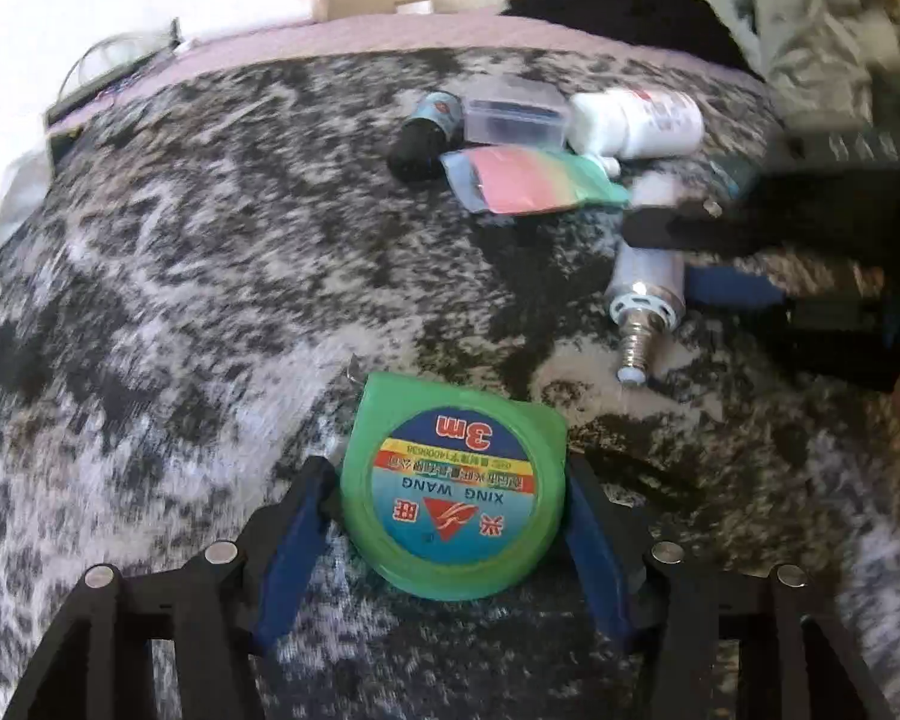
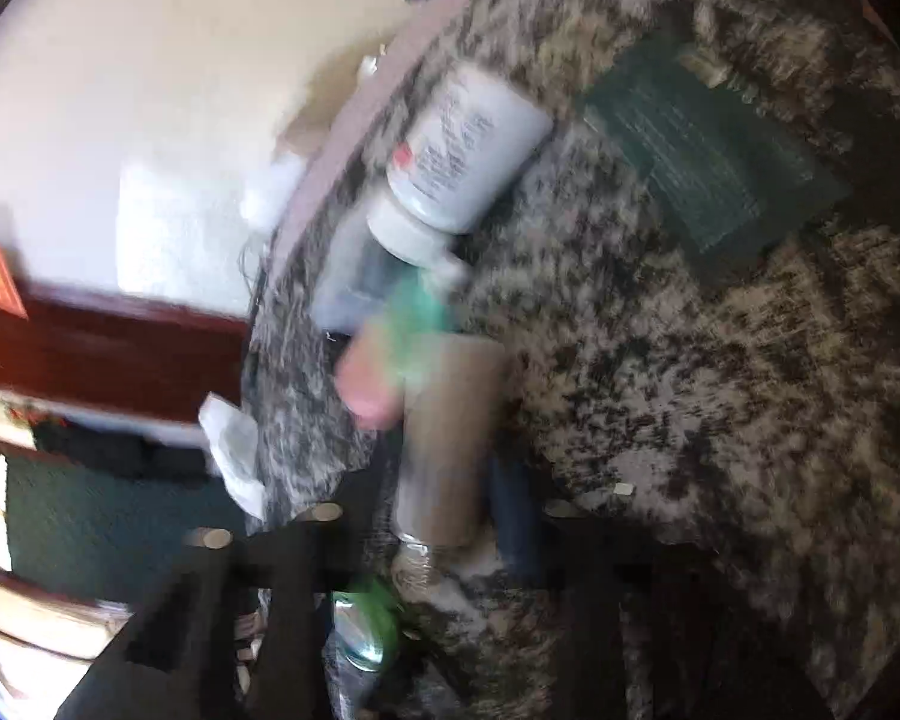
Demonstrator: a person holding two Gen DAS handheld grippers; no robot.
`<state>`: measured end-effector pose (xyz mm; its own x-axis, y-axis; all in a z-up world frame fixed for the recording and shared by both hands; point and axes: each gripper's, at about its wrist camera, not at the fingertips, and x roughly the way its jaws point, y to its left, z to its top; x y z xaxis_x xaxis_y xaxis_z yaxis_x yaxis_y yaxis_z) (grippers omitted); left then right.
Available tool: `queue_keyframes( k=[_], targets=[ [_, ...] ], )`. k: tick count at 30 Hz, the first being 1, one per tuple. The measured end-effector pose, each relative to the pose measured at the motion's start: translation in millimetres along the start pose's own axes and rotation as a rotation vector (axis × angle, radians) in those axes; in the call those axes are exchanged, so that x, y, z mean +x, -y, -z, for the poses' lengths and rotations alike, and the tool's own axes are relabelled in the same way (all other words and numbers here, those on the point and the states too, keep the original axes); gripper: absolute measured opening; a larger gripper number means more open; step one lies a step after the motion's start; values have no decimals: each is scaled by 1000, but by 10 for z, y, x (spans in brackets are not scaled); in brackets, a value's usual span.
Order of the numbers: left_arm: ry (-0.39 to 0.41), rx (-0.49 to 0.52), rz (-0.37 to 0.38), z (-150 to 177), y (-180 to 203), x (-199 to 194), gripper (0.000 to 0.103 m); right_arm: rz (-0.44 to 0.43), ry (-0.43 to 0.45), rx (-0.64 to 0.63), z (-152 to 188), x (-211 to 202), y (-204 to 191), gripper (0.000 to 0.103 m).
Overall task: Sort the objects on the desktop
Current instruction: 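Grasp the green tape measure with the left gripper while the right grasps the bulb, then drop the tape measure and bulb into the pink box with both grippers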
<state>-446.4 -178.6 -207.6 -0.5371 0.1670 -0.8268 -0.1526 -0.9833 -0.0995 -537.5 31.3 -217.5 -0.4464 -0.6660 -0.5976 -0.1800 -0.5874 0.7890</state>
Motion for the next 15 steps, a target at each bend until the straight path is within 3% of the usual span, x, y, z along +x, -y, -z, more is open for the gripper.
queue_keyframes(
  k=[3, 7, 11, 15],
  targets=[
    [15, -32, 48, 56, 19, -185, 64, 22, -2, -53, 9, -71, -105, 29],
    [67, -17, 35, 143, 179, -622, 64, 4, 5, -102, 148, -446, -301, 29],
    [173, 15, 6, 207, 451, -1230, 64, -81, -24, -102, 414, -837, -469, 29],
    [293, 60, 20, 343, 821, -1849, 64, -118, 33, -233, 813, -1434, -734, 29]
  ],
)
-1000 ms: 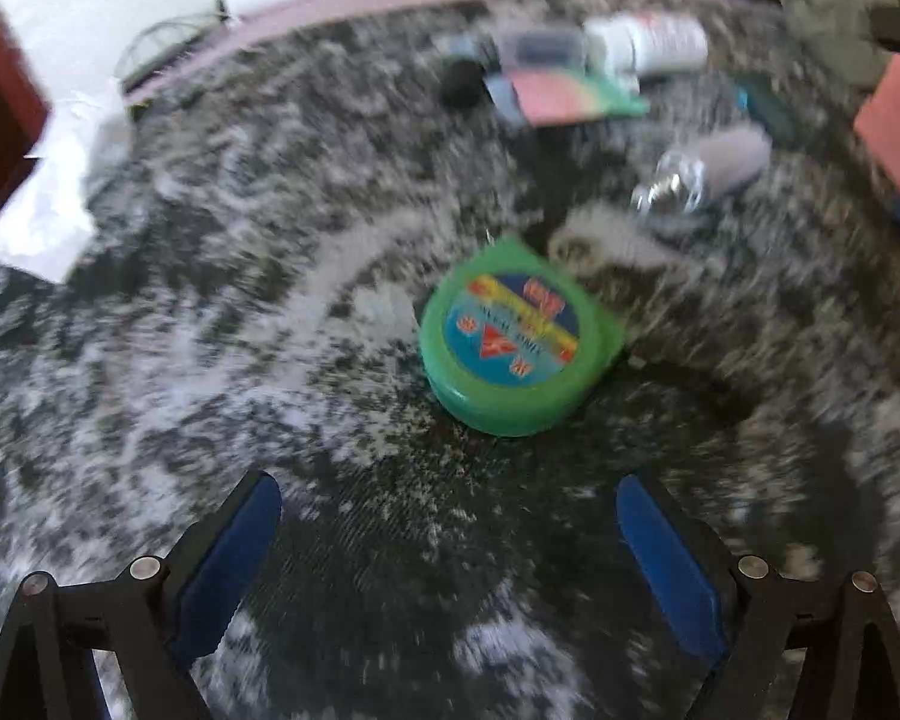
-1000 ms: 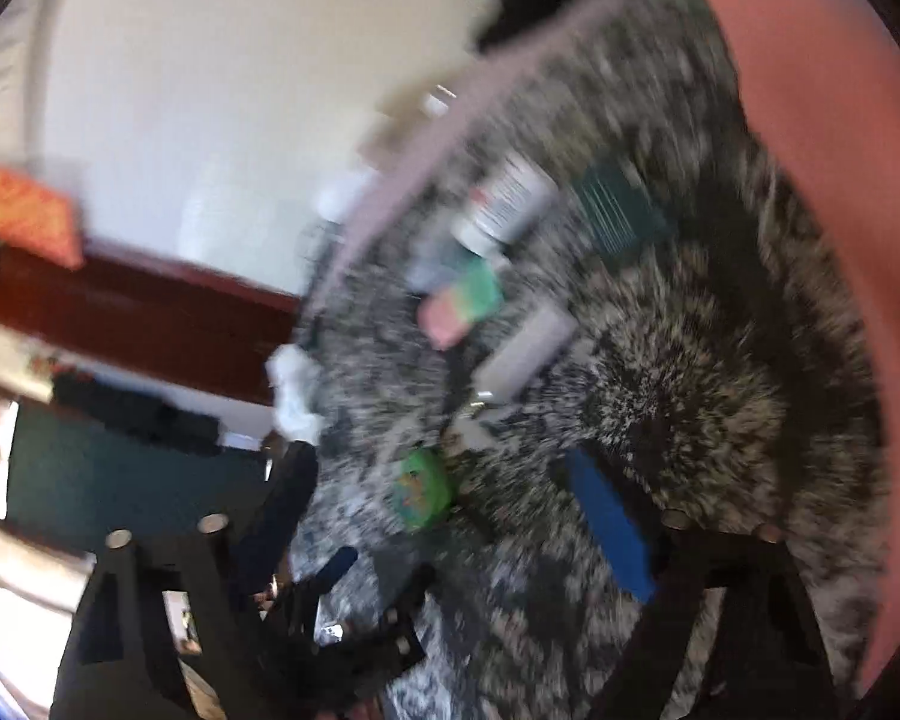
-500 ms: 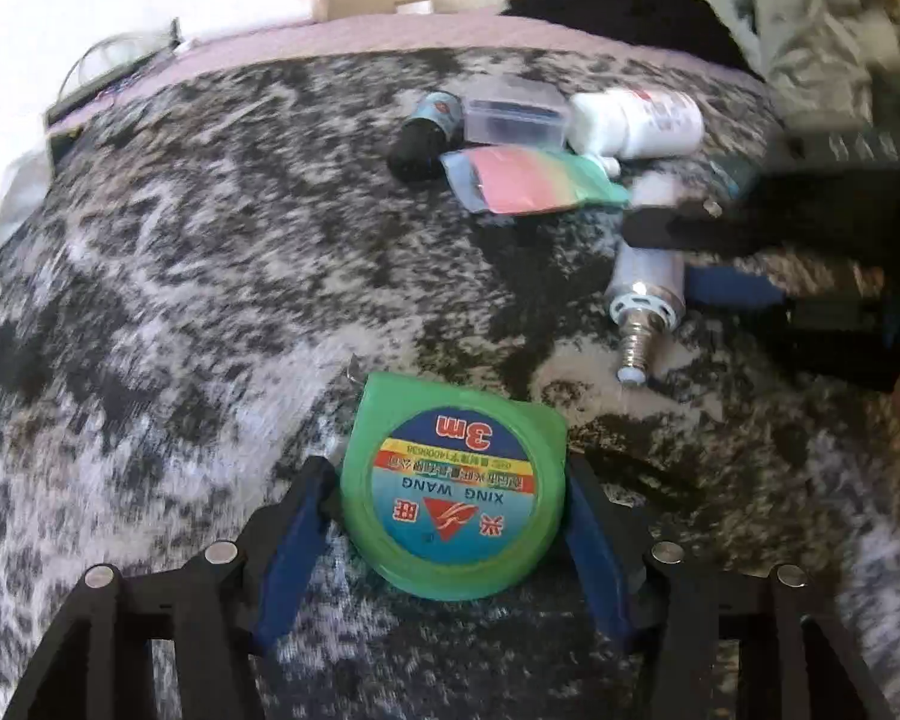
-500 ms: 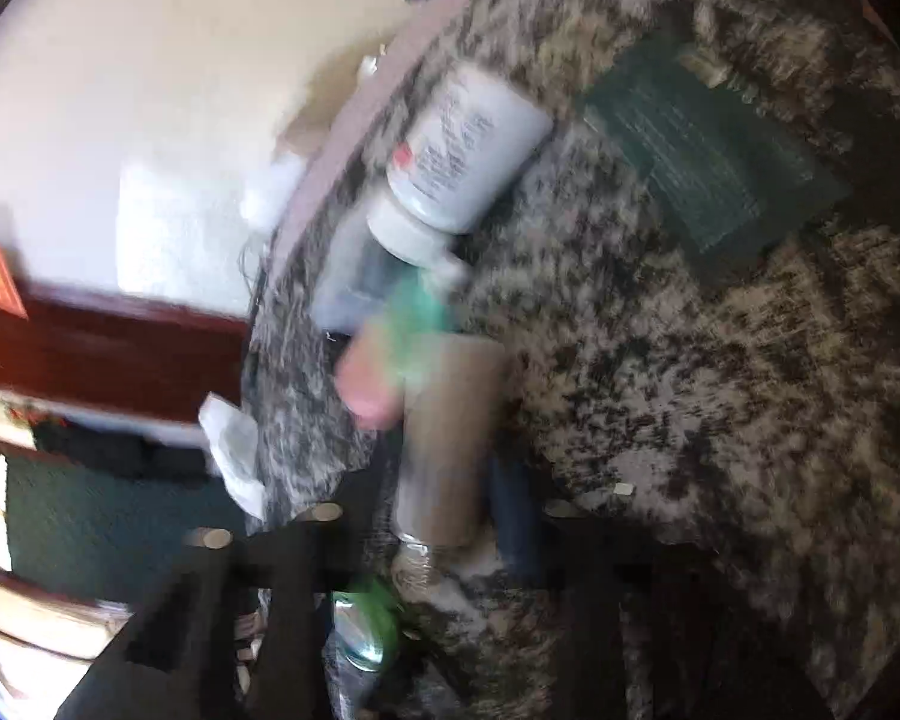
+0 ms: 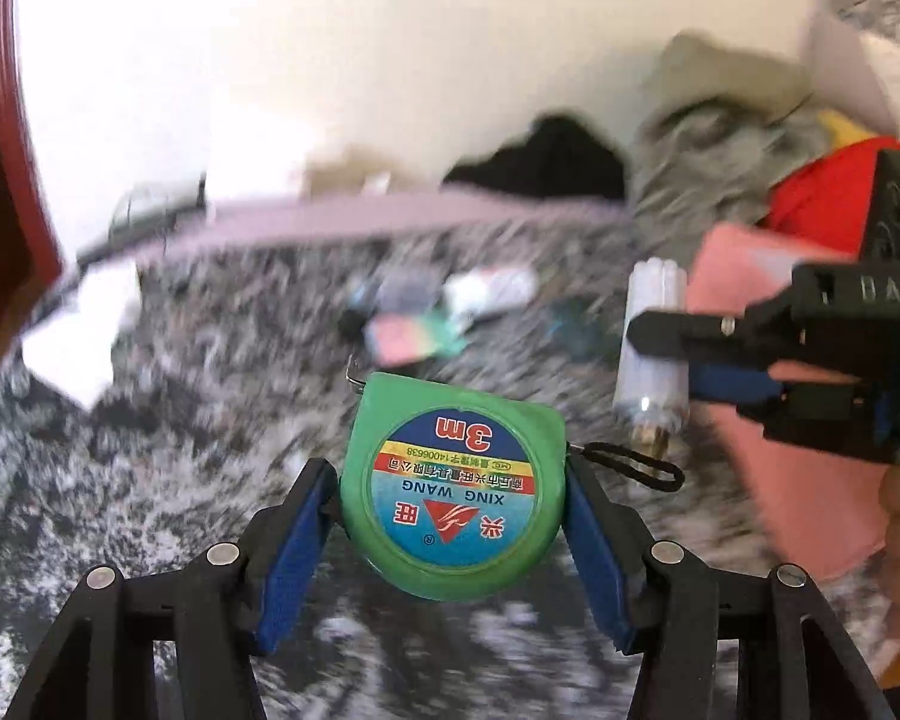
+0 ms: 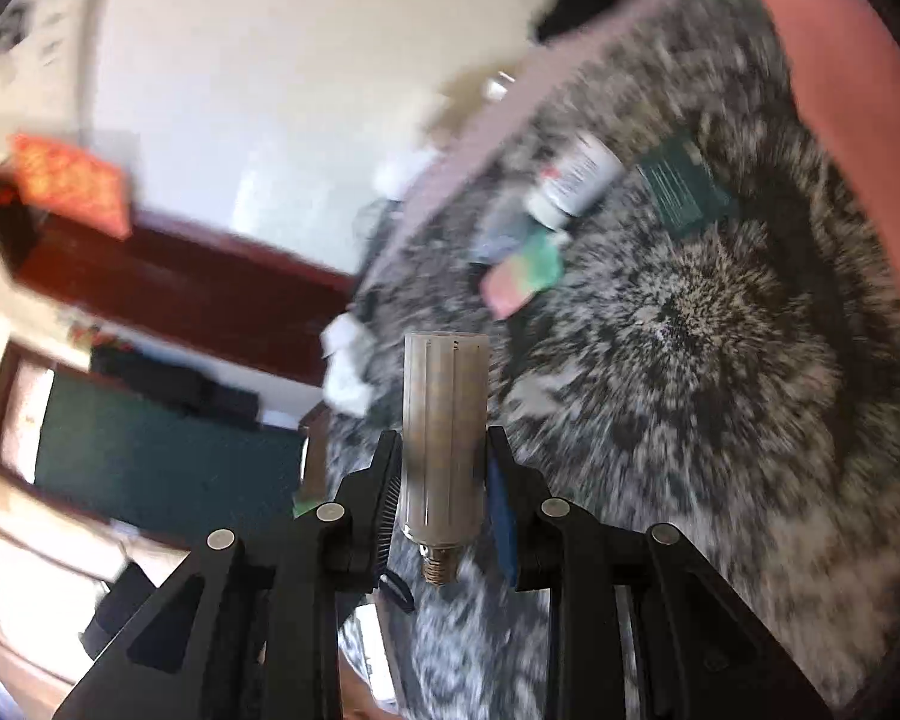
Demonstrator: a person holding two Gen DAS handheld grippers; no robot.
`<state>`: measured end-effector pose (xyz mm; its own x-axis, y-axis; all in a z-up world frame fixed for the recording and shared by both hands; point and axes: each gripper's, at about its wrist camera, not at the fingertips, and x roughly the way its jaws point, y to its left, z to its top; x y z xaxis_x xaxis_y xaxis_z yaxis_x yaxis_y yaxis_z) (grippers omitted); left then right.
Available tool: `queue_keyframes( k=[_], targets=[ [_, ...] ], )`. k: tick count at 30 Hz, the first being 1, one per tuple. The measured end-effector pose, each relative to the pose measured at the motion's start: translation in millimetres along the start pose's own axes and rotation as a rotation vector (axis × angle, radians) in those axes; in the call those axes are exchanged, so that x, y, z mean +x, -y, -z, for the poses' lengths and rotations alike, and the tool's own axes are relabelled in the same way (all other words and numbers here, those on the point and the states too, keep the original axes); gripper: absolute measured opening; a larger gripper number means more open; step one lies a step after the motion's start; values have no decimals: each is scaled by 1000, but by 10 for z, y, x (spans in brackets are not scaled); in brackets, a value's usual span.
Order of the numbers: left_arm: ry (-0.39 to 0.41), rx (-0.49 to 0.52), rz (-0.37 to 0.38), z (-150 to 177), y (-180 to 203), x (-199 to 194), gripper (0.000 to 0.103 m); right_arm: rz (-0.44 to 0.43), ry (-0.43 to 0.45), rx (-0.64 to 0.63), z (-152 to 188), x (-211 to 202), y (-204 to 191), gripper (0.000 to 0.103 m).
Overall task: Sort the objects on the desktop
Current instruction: 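Drop the tape measure and bulb into the pink box with both grippers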
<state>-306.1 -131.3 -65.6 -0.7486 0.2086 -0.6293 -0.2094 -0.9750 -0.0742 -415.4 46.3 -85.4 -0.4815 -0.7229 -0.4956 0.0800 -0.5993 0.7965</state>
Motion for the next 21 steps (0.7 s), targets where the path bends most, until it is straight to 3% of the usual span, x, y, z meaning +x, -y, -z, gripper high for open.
queue_keyframes(
  k=[5, 10, 13, 17, 19, 21],
  targets=[
    [122, 87, 90, -166, 627, -463, 64, 42, 207, -201, 370, -1132, -287, 29],
    [216, 178, 211, -394, 1405, -672, 64, 184, 550, -383, 577, -2404, -447, 29],
    [219, 205, 277, -492, 1776, -630, 64, 271, 725, -423, 648, -2991, -437, 29],
    [198, 236, 326, -586, 2260, -391, 64, 392, 864, -403, 612, -3460, -264, 29],
    [146, 256, 323, -602, 2504, -125, 68, 438, 873, -382, 514, -3519, -119, 30],
    [85, 279, 291, -574, 2716, 133, 88, 483, 828, -341, 326, -3458, 133, 32]
  ],
)
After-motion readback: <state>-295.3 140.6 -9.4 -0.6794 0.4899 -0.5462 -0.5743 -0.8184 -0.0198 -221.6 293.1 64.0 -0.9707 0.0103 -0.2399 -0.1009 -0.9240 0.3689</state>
